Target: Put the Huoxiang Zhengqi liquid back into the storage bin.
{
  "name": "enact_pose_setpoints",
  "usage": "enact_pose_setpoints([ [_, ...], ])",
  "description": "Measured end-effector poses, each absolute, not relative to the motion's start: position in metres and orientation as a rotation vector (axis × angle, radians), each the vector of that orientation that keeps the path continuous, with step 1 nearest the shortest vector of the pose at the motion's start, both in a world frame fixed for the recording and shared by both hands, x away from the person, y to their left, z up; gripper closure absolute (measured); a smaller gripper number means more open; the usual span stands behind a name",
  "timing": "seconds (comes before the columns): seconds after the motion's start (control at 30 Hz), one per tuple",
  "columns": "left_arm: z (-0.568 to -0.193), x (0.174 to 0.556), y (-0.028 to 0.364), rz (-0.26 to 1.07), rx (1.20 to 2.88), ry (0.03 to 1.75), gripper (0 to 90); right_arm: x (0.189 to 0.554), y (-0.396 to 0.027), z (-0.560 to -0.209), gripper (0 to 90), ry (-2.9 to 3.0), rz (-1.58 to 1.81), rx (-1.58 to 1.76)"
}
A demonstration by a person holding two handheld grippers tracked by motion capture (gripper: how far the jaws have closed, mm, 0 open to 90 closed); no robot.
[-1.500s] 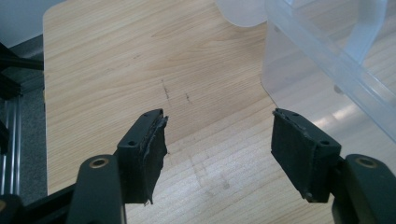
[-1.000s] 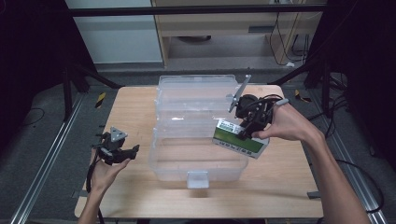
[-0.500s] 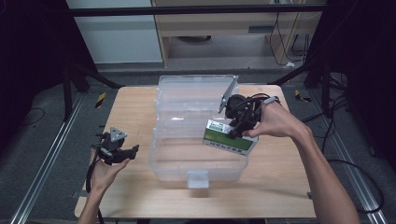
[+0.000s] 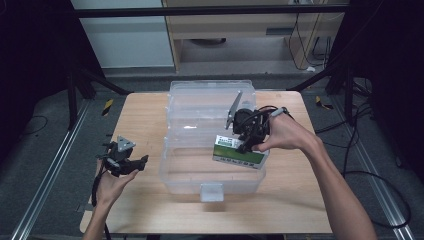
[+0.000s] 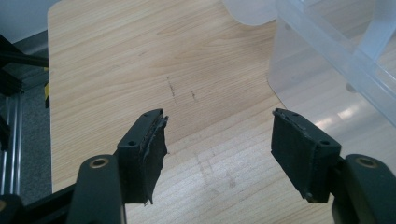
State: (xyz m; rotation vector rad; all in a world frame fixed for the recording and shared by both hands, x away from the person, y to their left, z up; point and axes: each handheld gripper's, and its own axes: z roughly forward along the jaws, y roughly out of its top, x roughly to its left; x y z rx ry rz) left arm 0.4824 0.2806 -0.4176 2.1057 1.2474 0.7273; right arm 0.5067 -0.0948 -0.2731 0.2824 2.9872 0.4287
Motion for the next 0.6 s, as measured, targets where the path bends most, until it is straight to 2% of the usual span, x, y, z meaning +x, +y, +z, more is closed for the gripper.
enact_pose_setpoints([
  [0.6, -0.419, 0.483, 0.279, 0.727, 2.114, 1.248, 34.8, 0.503, -0.094, -0.299, 64.1, 3.035, 0.372, 0.138],
])
